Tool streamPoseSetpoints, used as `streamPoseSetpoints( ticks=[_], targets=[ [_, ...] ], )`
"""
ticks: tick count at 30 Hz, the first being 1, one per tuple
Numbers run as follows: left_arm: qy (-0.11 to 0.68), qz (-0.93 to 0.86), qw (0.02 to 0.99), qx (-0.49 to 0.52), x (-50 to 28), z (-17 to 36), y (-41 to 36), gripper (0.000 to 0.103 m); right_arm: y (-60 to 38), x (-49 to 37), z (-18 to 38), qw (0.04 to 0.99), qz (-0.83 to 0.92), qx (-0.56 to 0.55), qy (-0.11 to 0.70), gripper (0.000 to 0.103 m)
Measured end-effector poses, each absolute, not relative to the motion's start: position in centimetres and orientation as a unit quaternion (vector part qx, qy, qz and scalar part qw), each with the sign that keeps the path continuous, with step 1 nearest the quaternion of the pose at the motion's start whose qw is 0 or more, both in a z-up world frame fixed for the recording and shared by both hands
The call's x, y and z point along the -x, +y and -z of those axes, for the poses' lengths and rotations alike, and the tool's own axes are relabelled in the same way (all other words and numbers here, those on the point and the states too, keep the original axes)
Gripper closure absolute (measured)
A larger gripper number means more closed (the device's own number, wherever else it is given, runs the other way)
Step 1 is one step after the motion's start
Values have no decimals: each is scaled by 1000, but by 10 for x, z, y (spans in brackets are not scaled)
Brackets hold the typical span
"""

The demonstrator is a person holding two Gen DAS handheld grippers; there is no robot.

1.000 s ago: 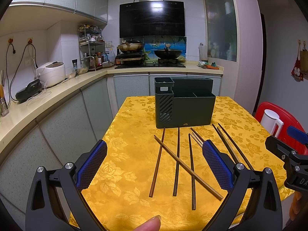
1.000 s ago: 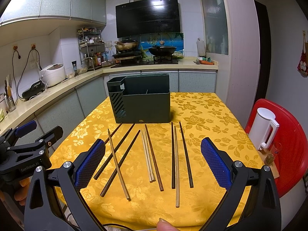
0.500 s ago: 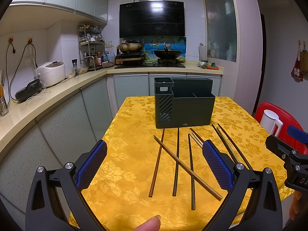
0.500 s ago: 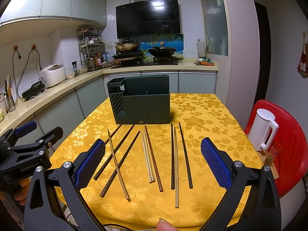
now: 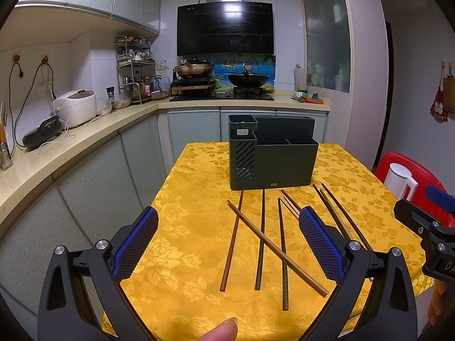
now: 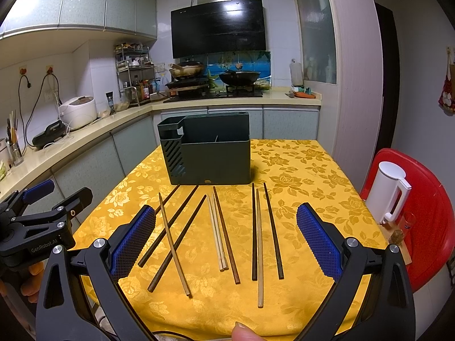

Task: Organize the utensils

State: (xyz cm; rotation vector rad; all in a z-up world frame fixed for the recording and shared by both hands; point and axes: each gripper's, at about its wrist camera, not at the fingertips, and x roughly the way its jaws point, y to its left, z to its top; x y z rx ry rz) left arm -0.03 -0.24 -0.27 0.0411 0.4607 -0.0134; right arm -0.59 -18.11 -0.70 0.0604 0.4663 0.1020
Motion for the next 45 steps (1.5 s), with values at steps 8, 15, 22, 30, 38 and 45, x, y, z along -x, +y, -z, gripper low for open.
streamPoseSetpoints(
  ticks=[8,15,22,30,38,45],
  targets=[
    [228,6,973,-19,0,3,-3,7,-180,6,10,971,-50,-30,230,6],
    [230,7,973,-19,1,5,-3,7,-180,6,7,971,-50,-29,230,6],
    [233,8,972,-18,-2,5,-3,7,-180,6,7,971,-50,-29,230,6],
    [256,-2,967,0,-16,5,20,7,-197,-2,18,969,-41,-22,244,6],
    [327,-1,945,5,-39,42,46,7,-226,-15,49,963,-12,-11,270,6],
    [377,16,926,-12,-51,93,43,8,-248,-23,90,950,-1,-9,312,6]
  ],
)
